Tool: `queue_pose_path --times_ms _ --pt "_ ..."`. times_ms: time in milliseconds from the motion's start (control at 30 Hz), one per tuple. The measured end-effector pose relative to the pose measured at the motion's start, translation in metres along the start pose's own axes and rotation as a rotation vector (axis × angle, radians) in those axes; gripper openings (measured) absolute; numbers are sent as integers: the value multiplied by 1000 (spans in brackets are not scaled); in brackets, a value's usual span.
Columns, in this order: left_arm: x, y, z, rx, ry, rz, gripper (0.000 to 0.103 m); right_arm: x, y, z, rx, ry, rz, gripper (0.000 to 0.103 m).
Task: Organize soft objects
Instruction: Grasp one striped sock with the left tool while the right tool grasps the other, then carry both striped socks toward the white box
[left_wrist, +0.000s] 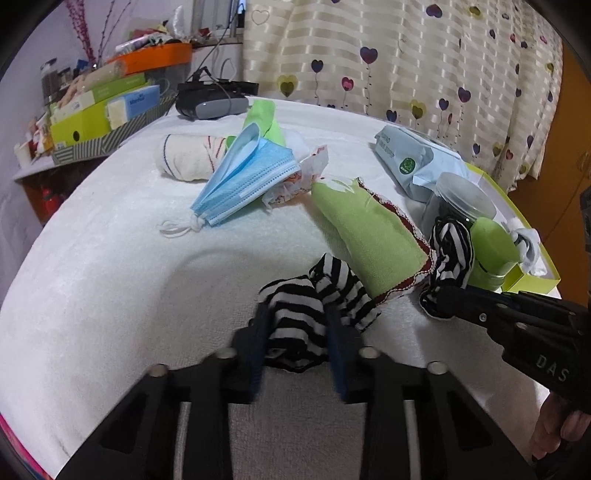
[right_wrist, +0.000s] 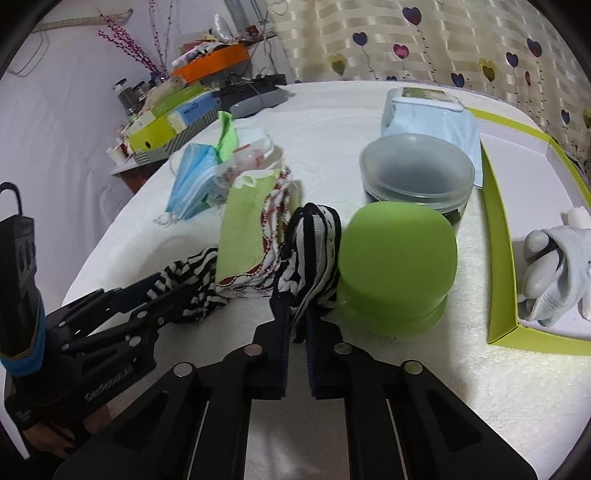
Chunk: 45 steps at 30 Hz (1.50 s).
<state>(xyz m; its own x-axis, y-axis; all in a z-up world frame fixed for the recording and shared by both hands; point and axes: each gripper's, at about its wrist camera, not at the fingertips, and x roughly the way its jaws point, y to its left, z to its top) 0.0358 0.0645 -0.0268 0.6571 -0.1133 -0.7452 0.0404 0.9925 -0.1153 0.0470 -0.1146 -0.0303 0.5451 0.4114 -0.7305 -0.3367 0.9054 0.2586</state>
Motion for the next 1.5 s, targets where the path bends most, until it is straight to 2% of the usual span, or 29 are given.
queue_pose_path --times_ms 67,133,667,1233,1500 --pt "-2 1 -1 -18 0 -12 13 -4 3 0 -16 -14 8 6" --pt "-5 2 -1 -32 -2 -16 11 -10 5 0 -29 -28 20 6" --pt "-51 -17 5 -42 -110 -39 10 -64 13 -9 -108 -159 78 6" --pt "-67 -72 25 42 -160 -87 10 -116 -25 -5 -72 -277 15 6" --pt "-67 -96 32 80 -162 -117 10 -126 -37 -4 -54 -299 -13 6"
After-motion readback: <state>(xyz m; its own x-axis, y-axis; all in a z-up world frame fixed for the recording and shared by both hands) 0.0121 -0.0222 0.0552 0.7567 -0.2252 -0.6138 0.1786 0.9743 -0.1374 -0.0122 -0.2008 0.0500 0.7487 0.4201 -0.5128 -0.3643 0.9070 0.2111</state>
